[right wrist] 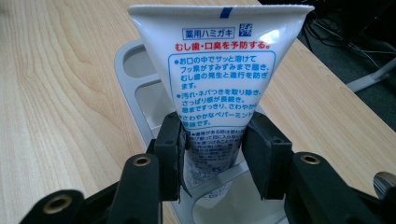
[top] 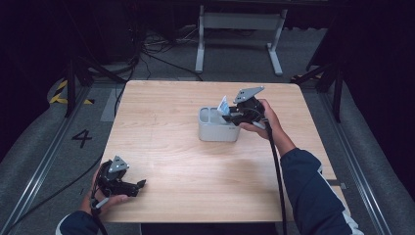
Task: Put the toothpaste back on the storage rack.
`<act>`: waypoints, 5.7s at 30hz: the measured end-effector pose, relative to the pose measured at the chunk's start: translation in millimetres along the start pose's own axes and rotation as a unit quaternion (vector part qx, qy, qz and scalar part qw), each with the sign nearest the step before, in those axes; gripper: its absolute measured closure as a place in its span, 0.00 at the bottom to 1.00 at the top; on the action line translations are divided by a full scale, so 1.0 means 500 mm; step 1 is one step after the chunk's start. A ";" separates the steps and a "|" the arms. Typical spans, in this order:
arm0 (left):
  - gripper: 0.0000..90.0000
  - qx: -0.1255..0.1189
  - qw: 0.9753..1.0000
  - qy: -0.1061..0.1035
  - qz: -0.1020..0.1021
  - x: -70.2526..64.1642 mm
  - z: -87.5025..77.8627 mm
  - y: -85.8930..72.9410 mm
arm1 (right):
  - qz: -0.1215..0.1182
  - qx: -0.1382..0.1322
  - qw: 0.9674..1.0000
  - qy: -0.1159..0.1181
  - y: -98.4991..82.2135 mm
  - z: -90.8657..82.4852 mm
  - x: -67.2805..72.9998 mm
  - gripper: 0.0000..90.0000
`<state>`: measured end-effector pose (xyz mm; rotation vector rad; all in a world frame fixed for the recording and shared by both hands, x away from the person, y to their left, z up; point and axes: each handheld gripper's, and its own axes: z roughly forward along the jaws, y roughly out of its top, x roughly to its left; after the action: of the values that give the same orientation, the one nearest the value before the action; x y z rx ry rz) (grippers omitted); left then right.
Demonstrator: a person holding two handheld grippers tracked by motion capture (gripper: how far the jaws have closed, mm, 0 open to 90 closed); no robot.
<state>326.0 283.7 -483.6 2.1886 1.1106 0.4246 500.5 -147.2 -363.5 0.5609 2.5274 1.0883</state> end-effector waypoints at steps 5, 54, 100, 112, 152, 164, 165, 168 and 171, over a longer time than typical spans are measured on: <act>0.00 0.000 1.000 0.000 0.000 0.000 0.000 0.000 | 0.002 0.000 1.000 0.005 0.002 0.001 0.002 0.66; 0.00 0.000 1.000 0.001 -0.001 0.000 0.000 0.000 | -0.027 0.018 0.999 -0.031 -0.003 -0.082 0.019 0.44; 0.01 0.000 1.000 0.002 -0.002 -0.001 0.000 0.000 | -0.025 0.067 0.995 -0.071 -0.142 -0.151 0.057 0.31; 0.01 0.000 1.000 0.002 -0.002 -0.001 0.000 0.000 | 0.014 0.074 0.994 -0.083 -0.236 -0.180 0.059 0.31; 0.00 0.003 1.000 -0.010 0.011 0.016 0.018 0.021 | 0.182 0.032 0.979 -0.091 -0.525 -0.252 0.101 0.24; 0.00 0.007 1.000 -0.010 0.008 0.018 0.022 0.027 | 0.183 0.019 0.979 -0.092 -0.533 -0.253 0.103 0.23; 0.00 0.008 1.000 -0.009 0.010 0.018 0.022 0.028 | 0.183 0.019 0.979 -0.093 -0.533 -0.253 0.103 0.23; 0.00 0.006 1.000 -0.009 0.008 0.018 0.023 0.028 | 0.183 0.019 0.979 -0.093 -0.533 -0.253 0.103 0.23; 0.00 0.004 1.000 -0.009 0.003 0.017 0.024 0.028 | 0.183 0.019 0.979 -0.093 -0.533 -0.253 0.103 0.23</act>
<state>345.8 279.6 -483.1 2.2000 1.0980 0.4035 340.3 -368.0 -486.4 1.1177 2.3407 1.0494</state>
